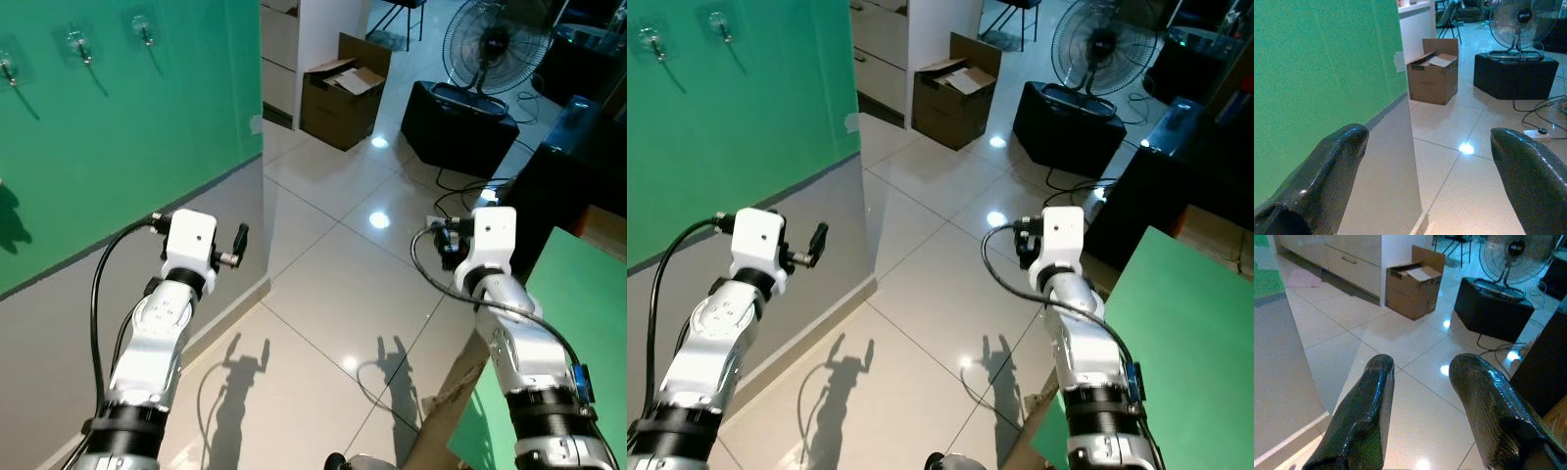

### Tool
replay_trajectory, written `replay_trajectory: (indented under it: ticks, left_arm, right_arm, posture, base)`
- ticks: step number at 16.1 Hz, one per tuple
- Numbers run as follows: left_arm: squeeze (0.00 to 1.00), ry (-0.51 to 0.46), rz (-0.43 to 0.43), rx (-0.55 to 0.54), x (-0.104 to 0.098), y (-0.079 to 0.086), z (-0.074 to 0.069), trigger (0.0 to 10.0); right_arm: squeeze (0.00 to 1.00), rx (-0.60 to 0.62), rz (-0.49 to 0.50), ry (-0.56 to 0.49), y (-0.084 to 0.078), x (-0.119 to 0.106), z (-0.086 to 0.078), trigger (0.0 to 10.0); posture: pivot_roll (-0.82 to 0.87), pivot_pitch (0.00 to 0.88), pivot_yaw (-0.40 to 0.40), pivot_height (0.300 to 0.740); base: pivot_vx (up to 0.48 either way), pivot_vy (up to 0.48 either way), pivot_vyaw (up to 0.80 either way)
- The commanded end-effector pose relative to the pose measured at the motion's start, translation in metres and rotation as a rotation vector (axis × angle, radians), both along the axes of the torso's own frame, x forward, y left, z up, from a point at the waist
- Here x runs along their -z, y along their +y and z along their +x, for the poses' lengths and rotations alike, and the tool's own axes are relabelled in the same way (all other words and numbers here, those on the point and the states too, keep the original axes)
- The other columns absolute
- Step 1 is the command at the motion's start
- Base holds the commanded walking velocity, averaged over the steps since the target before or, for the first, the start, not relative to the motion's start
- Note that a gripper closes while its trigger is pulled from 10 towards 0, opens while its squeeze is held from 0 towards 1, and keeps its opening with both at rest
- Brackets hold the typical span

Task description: Hang keys on a hook

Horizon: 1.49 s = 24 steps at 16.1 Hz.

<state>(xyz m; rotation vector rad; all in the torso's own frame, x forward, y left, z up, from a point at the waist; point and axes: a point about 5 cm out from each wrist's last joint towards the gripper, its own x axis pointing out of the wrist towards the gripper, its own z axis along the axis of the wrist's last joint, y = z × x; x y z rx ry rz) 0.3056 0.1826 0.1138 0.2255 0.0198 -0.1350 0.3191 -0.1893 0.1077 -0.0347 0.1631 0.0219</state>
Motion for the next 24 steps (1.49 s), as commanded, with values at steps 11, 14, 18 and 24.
replay_trajectory:
  ticks: [11,14,18,24]
  left_arm:
    - [0.00,-0.056,0.038,0.034,-0.016,0.017,0.010,10.0]
    - [0.00,-0.066,0.034,0.007,-0.014,0.030,-0.004,10.0]
    - [0.00,-0.055,0.037,0.075,-0.018,0.024,0.003,10.0]
    - [0.00,-0.039,0.006,0.094,-0.016,0.030,-0.005,10.0]
  right_arm:
    - [0.00,0.056,0.026,-0.035,-0.007,0.001,0.017,10.0]
    - [0.00,0.048,0.023,-0.035,-0.005,0.000,0.019,10.0]
    - [0.00,0.045,0.015,-0.058,-0.010,-0.002,0.019,10.0]
    - [0.00,0.069,0.017,-0.048,-0.009,0.006,0.015,10.0]
  posture:
    - [0.05,0.000,-0.068,0.740]
    - [0.04,0.000,-0.082,0.740]
    - [0.03,0.000,-0.053,0.740]
    - [0.03,0.000,-0.030,0.740]
  base:
    - [0.000,0.000,0.00]
    - [0.000,0.000,0.00]
    - [0.000,0.000,0.00]
    - [0.000,0.000,0.00]
